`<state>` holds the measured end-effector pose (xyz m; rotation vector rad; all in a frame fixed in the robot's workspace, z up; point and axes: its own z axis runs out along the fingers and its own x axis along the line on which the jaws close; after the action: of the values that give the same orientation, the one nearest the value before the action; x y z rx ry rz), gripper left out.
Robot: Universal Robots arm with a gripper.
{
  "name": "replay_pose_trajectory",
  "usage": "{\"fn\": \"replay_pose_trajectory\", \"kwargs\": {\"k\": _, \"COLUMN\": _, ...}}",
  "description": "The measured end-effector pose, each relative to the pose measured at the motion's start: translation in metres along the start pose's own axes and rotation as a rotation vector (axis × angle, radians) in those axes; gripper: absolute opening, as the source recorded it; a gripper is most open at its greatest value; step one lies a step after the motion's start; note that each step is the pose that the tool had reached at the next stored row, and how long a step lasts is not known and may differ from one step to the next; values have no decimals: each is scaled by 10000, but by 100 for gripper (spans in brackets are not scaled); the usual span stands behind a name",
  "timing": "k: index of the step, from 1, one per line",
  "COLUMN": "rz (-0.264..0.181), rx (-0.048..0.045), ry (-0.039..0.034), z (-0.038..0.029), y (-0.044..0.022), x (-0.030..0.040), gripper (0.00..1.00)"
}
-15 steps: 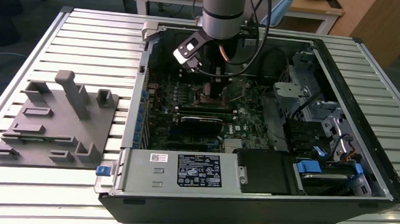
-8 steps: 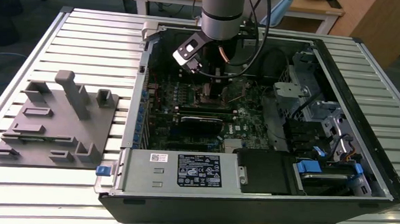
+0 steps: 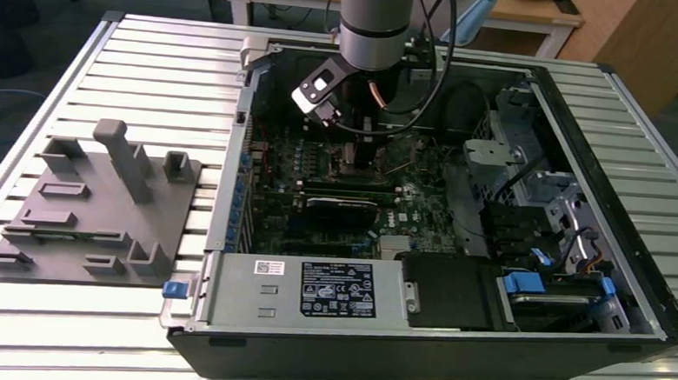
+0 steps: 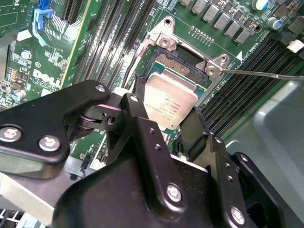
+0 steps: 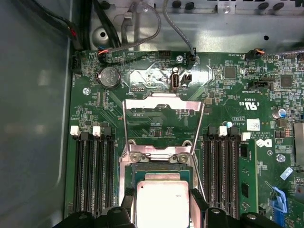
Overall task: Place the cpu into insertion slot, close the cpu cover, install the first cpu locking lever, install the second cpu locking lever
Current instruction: 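Place the cpu into insertion slot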
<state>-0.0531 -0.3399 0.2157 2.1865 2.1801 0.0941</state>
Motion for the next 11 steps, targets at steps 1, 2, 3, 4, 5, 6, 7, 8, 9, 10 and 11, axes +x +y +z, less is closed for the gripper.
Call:
{"fn": "replay_pose_trajectory", "kwargs": {"k": 1, "rz": 0, "rx": -2, "ry": 3, "z": 4, "y": 0, "x": 1, "gripper": 54}}
{"fn": "replay_pose_trajectory", "kwargs": {"k": 2, "rz": 1, "rx": -3, "ry": 5, "z": 11, "y": 0, "x": 1, "gripper": 54}}
{"fn": "replay_pose_trajectory", "kwargs": {"k": 3, "rz": 0, "rx": -2, "ry": 4, "z": 16, "y": -1, "x": 0, "gripper": 54}}
{"fn": "replay_pose_trajectory", "kwargs": {"k": 4, "rz": 0, "rx": -1, "ry": 2, "z": 19, "y": -2, "x": 0, "gripper": 54}}
{"fn": "replay_pose_trajectory", "kwargs": {"k": 5, "rz": 0, "rx": -1, "ry": 1, "z": 20, "y": -2, "x": 0, "gripper": 54}}
{"fn": "replay_pose_trajectory", "kwargs": {"k": 6, "rz": 0, "rx": 0, "ry": 0, "z": 19, "y": -2, "x": 0, "gripper": 54}}
{"fn": "replay_pose_trajectory", "kwargs": {"k": 7, "rz": 0, "rx": -1, "ry": 0, "z": 20, "y": -2, "x": 0, "gripper": 54}}
{"fn": "replay_pose_trajectory", "kwargs": {"k": 8, "rz": 0, "rx": -1, "ry": 1, "z": 20, "y": -2, "x": 0, "gripper": 54}}
{"fn": "replay_pose_trajectory", "kwargs": {"k": 9, "rz": 0, "rx": -1, "ry": 2, "z": 22, "y": -2, "x": 0, "gripper": 54}}
{"fn": "replay_pose_trajectory", "kwargs": {"k": 10, "rz": 1, "rx": -4, "ry": 6, "z": 27, "y": -4, "x": 1, "gripper": 54}}
{"fn": "replay_pose_trajectory", "kwargs": {"k": 11, "rz": 3, "rx": -4, "ry": 5, "z": 31, "y": -7, "x": 1, "gripper": 54}}
